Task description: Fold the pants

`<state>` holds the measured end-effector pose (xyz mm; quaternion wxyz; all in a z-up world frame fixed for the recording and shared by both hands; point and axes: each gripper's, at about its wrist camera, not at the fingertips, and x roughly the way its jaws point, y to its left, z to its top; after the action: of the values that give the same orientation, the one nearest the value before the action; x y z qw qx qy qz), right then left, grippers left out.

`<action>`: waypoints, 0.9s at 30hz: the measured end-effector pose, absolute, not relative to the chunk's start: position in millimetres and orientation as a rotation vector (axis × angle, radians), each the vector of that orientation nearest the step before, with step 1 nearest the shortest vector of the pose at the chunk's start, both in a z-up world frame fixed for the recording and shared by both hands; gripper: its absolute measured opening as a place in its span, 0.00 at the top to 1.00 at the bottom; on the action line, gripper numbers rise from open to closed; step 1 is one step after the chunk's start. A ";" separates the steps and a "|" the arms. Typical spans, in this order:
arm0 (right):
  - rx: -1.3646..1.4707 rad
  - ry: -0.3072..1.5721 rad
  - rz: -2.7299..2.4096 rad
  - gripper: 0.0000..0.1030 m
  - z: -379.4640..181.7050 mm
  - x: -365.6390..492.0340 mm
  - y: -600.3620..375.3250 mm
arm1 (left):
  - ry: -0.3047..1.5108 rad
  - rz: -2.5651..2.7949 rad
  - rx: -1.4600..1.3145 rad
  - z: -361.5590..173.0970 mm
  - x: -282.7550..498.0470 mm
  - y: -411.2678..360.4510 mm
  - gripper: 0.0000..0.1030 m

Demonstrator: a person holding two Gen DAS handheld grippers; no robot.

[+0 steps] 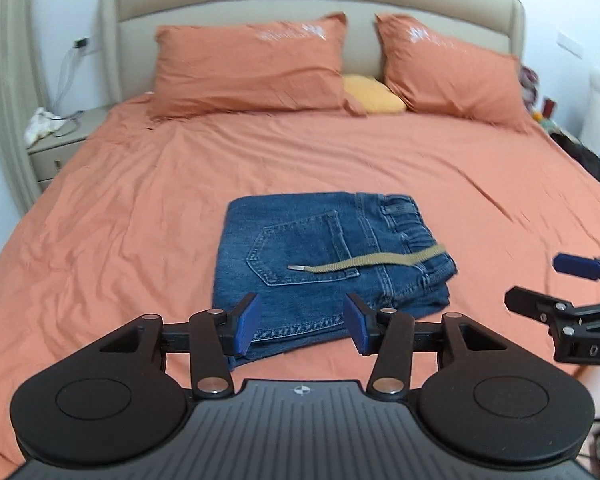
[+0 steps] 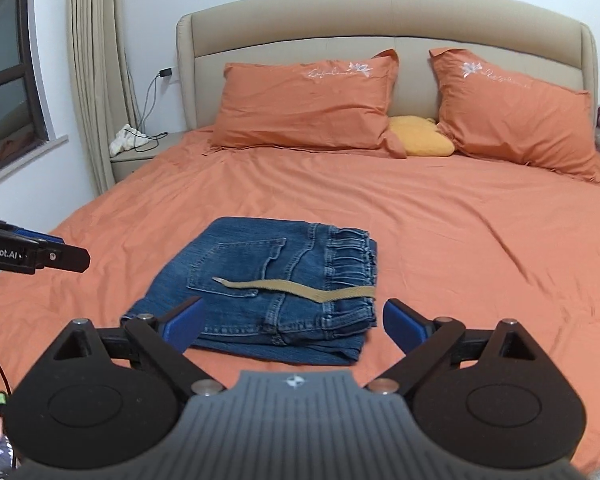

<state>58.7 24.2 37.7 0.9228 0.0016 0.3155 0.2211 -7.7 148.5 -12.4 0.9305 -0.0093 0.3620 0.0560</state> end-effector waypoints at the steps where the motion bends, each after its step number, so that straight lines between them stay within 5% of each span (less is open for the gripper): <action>1: -0.004 0.646 0.452 0.12 35.7 56.9 24.7 | 0.729 0.133 -0.028 -16.1 -11.3 145.1 0.46; 16: -0.046 0.730 0.465 0.07 -5.3 50.9 45.8 | 0.714 0.356 -0.085 -71.5 -31.2 121.5 0.25; 27: -0.047 0.731 0.457 0.07 -9.1 42.7 41.5 | 0.760 0.321 -0.074 -74.4 -31.6 113.4 0.25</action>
<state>42.7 41.5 -9.1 0.9083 -0.0226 0.3543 0.2214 -31.6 113.4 -74.4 0.9154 -0.0361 0.3693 0.1560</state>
